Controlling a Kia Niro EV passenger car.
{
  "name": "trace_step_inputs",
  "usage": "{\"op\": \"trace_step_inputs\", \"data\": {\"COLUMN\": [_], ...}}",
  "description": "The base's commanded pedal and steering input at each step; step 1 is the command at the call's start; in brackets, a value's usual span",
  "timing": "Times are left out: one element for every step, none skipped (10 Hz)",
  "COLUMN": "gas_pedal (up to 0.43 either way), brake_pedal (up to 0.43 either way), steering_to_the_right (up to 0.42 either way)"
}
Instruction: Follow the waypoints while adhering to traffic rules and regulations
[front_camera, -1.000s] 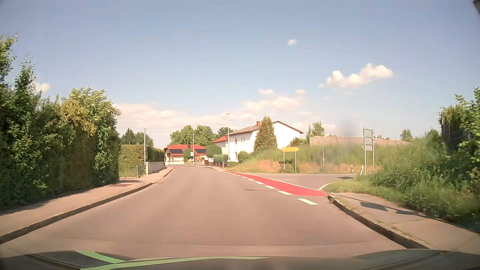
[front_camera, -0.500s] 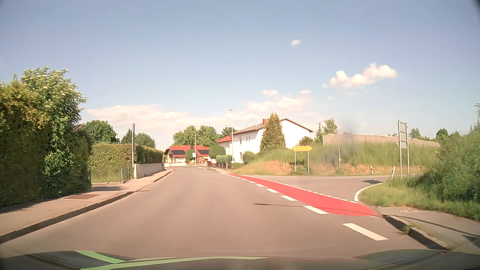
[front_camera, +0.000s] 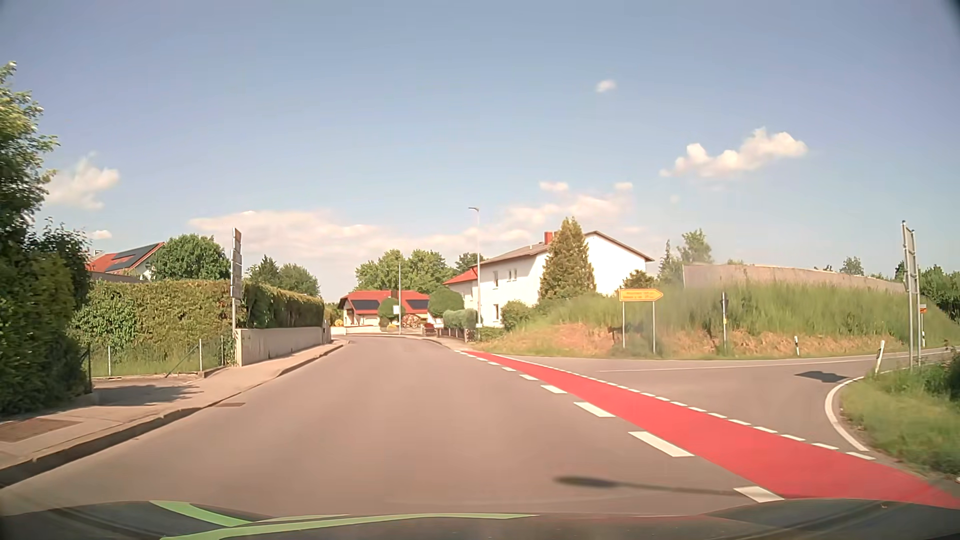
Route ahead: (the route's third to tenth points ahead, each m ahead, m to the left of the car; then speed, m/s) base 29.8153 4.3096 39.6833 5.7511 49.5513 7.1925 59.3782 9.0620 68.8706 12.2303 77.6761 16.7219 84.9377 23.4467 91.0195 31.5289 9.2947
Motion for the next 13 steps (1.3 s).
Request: {"op": "trace_step_inputs", "data": {"gas_pedal": [0.098, 0.098, 0.098, 0.098, 0.098, 0.098, 0.098, 0.098, 0.098, 0.098, 0.098, 0.098, 0.098], "brake_pedal": [0.0, 0.0, 0.0, 0.0, 0.0, 0.0, 0.0, 0.0, 0.0, 0.0, 0.0, 0.0, 0.0], "steering_to_the_right": [-0.025, -0.025, -0.025, -0.025, -0.025, -0.025, -0.025, -0.026, -0.026, -0.026, -0.026, -0.025, -0.025]}}
